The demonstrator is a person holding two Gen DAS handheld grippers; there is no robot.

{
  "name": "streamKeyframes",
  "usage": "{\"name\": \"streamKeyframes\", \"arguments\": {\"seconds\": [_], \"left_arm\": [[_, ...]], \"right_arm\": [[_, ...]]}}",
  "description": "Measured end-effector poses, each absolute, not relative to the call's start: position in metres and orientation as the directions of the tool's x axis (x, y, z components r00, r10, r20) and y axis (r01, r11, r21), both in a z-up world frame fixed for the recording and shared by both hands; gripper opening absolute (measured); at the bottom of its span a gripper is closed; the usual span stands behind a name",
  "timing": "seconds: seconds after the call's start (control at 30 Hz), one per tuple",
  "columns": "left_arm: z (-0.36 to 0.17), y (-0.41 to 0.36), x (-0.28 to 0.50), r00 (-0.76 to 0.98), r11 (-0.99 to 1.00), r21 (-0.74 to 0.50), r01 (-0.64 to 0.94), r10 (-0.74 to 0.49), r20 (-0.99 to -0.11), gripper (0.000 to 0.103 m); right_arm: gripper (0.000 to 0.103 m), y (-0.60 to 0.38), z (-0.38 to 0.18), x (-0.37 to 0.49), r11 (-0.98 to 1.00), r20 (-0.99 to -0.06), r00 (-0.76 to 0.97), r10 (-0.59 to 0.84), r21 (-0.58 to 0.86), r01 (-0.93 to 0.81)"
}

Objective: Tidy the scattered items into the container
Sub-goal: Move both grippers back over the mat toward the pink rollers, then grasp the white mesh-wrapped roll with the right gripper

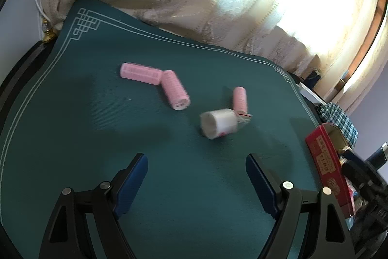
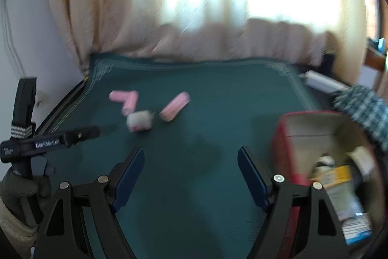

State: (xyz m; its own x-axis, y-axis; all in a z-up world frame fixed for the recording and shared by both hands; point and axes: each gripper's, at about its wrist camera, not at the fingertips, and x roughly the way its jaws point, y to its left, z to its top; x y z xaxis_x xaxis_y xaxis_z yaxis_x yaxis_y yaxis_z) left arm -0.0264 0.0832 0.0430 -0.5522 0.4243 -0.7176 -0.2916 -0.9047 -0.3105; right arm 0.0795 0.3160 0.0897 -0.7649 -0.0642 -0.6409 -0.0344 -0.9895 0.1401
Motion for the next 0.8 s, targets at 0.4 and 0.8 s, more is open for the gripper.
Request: {"name": "streamKeyframes", "arguments": {"seconds": [0.4, 0.8], "left_arm": [[0.023, 0.042, -0.049, -0.569, -0.916, -0.345, -0.206, 0.399, -0.719, 0.085], [0.001, 0.031, -0.059, -0.546, -0.912, -0.367, -0.182, 0.404, -0.734, 0.085]], "right_arm": [[0.081, 0.264, 0.055, -0.017, -0.975, -0.691, -0.692, -0.208, 0.203, 0.090], [0.052, 0.243, 0.027, -0.083, -0.976, -0.745, -0.632, -0.214, 0.191, 0.106]]}}
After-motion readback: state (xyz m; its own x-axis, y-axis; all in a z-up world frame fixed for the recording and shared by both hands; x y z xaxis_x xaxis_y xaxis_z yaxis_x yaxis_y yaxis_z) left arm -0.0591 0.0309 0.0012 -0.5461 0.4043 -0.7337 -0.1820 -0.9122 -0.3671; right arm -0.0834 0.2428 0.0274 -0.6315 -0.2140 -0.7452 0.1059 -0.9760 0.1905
